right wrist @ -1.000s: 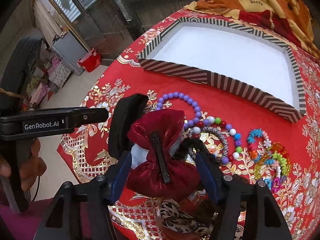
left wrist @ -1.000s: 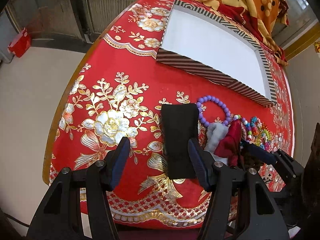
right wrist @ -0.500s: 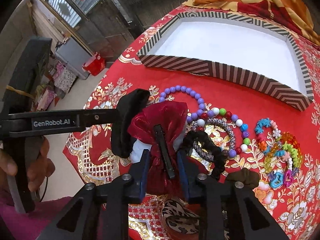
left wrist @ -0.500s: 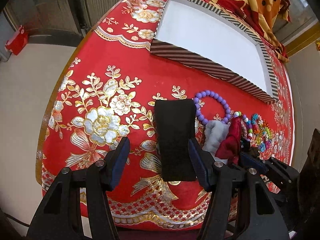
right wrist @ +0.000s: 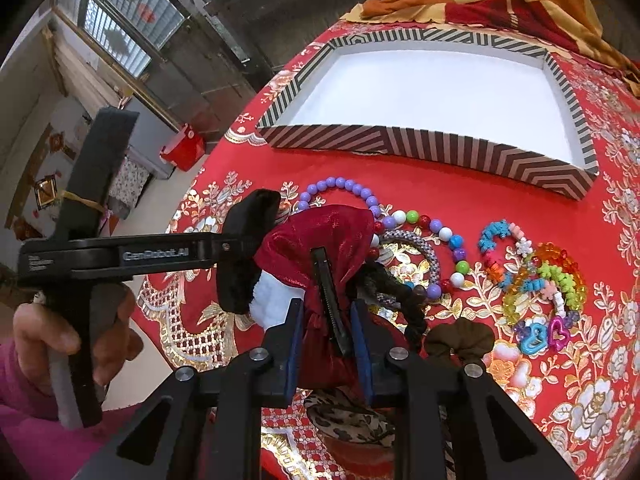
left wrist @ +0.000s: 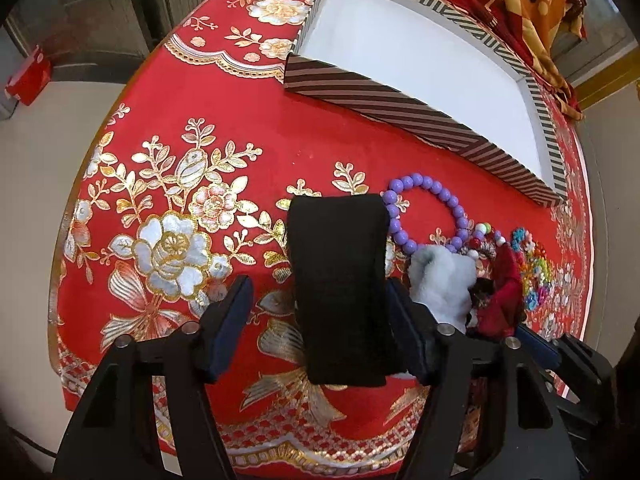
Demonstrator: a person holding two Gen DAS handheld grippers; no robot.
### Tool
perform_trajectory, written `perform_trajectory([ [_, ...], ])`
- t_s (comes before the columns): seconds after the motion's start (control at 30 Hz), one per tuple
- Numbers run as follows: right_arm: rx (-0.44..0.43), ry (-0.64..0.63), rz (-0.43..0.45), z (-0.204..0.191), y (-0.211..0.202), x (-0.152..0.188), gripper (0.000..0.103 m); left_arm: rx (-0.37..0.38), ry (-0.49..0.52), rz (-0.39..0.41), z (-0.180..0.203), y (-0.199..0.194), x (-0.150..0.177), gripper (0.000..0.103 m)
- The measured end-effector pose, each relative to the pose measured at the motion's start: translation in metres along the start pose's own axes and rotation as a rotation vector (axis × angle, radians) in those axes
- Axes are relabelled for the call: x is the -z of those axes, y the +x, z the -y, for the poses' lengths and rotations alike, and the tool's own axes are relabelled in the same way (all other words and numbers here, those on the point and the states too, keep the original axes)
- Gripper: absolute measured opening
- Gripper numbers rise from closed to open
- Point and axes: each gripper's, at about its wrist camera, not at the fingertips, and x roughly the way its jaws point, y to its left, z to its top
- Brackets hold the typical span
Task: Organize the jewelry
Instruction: 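Grasp the red satin bow with the right tool and lift while the left tool lifts the black piece, then lower both held items into the striped tray and open both tools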
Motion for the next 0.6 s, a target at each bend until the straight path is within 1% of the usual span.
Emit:
perform_trajectory([
  [0.03, -0.002, 0.003, 0.006, 0.0, -0.002, -0.001, 0.022, 0.016, 0.004, -0.001, 0.0, 0.002, 0.0, 0.042],
  [0.07, -0.003, 0.005, 0.011, 0.001, -0.005, -0.001, 0.022, 0.023, 0.007, -0.009, -0.001, 0.003, 0.001, 0.031],
  [0.13, -0.009, 0.011, 0.022, 0.0, -0.008, -0.003, 0.022, 0.029, 0.009, -0.014, -0.001, 0.003, 0.001, 0.027],
  [0.17, -0.014, 0.014, 0.027, 0.0, -0.01, -0.005, 0.022, 0.027, 0.013, -0.008, 0.0, 0.002, 0.002, 0.022],
  [0.27, -0.022, 0.018, 0.047, -0.002, -0.016, -0.012, 0.022, 0.025, 0.017, 0.021, -0.003, -0.008, -0.001, 0.017],
  [0.37, -0.025, 0.024, 0.069, -0.003, -0.023, -0.021, 0.022, 0.028, 0.031, 0.059, -0.009, -0.023, -0.007, 0.015],
  [0.53, -0.006, 0.032, 0.108, -0.004, -0.031, -0.04, 0.022, 0.051, 0.042, 0.1, -0.014, -0.046, -0.022, 0.015],
  [0.6, 0.009, 0.04, 0.123, -0.003, -0.033, -0.051, 0.022, 0.058, 0.056, 0.125, -0.012, -0.056, -0.033, 0.015],
])
